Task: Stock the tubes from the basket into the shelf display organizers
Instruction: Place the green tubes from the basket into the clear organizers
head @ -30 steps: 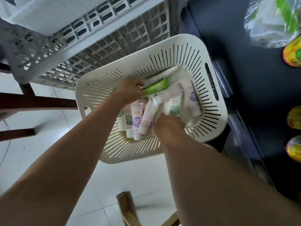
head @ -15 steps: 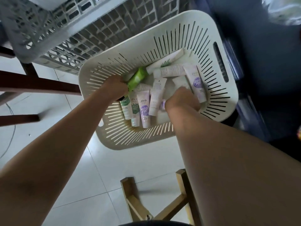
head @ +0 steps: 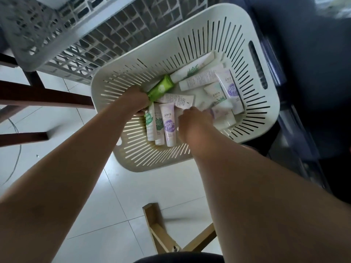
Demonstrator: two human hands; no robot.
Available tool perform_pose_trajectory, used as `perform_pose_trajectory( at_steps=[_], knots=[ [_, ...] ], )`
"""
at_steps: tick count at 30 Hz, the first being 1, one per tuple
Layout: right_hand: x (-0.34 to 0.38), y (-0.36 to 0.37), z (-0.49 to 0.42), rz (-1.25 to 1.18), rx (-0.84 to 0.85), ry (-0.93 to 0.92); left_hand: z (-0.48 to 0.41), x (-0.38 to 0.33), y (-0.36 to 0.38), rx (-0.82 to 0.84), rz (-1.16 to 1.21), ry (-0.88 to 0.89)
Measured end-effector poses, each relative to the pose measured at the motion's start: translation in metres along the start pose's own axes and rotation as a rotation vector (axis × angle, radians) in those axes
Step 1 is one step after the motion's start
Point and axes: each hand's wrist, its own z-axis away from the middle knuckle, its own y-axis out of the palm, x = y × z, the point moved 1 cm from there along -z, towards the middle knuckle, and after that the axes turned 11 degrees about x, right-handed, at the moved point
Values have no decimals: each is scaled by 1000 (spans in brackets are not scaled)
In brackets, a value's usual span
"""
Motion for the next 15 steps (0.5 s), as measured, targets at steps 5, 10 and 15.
perform_pose_trajectory(
  at_steps=[5, 10, 15],
  knots=[
    [-9, -2, 4, 168, 171, 225, -3, 2, 1, -1, 30, 14],
    [4, -2, 8, 207, -26, 82, -1, -3, 5, -38, 48, 4],
    [33, -2, -5, 170, -145, -157, -7, -2, 10, -91, 49, -7]
  ],
)
